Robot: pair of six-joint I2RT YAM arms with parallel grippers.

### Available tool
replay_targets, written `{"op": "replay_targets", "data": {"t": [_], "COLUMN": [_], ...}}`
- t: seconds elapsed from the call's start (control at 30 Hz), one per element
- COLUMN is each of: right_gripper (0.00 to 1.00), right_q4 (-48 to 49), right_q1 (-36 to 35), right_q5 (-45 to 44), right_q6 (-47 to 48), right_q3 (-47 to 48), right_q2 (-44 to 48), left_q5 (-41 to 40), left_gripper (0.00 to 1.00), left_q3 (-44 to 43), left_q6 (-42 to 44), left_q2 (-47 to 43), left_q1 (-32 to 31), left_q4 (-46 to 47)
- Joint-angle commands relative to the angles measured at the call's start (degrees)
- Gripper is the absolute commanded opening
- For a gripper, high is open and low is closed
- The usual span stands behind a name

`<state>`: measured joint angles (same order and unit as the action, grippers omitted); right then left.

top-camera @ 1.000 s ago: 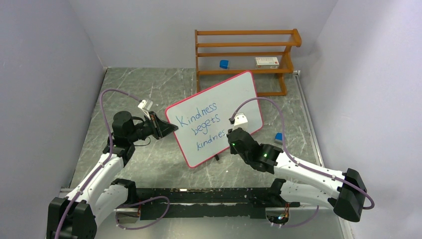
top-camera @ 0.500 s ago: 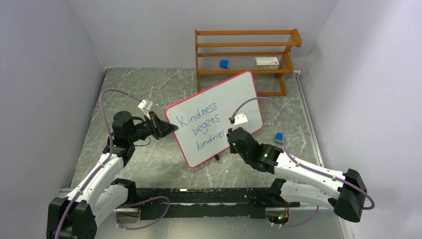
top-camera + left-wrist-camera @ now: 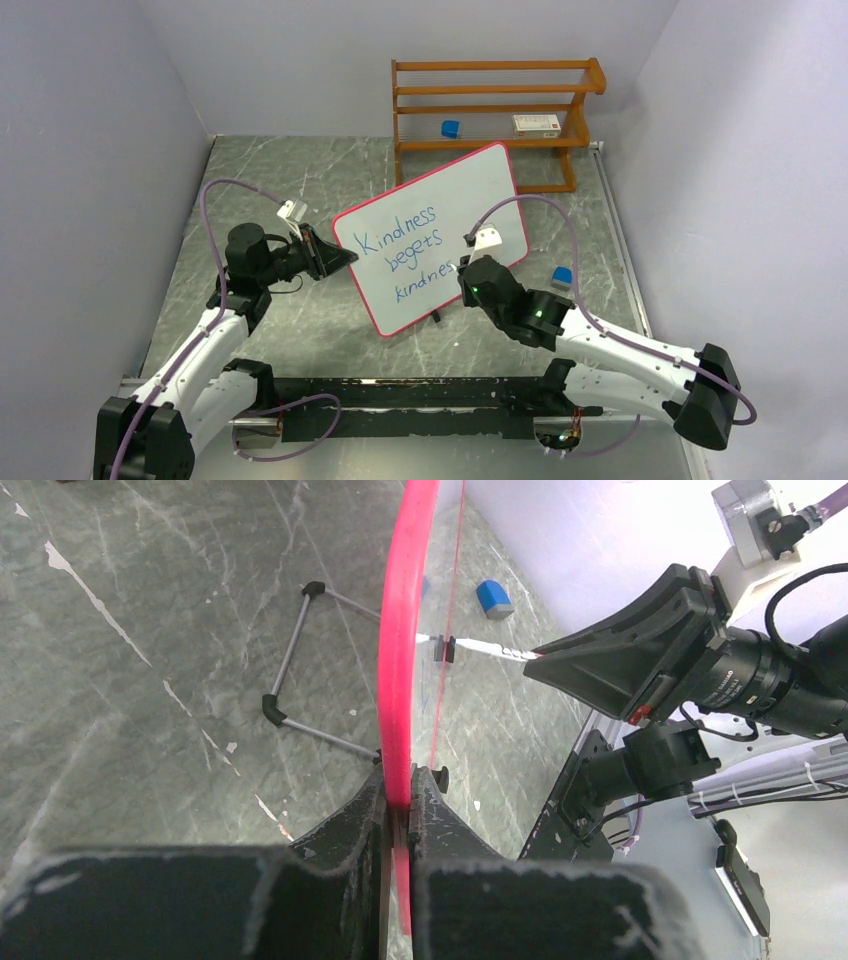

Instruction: Write a sentence on the whiteboard

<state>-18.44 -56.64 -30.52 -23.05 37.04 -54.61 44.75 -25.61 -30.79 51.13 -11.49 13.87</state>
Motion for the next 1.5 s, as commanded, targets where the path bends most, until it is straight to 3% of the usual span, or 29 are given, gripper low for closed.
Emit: {"op": "replay_targets", "data": {"t": [0.0,1.47], "right_gripper": [0.00,0.00], "right_q4": [-0.79,3.29], "right_q1": [0.38,3.12], "right_q5": [-3.42,2.12], "right_q6": [0.06,1.72], "right_q3": [-0.03,-0.75], "right_q2": [1.78,-0.42], "left_q5": [-2.76,-2.65], "left_gripper": [0.05,0.05], "left_q3": [-1.55,-1.63], "left_q6": [1.60,1.61], "left_q2": [-0.51,-0.29], "left_q1": [-0.29,-0.29], "left_q4": [-1.74,-1.80]}}
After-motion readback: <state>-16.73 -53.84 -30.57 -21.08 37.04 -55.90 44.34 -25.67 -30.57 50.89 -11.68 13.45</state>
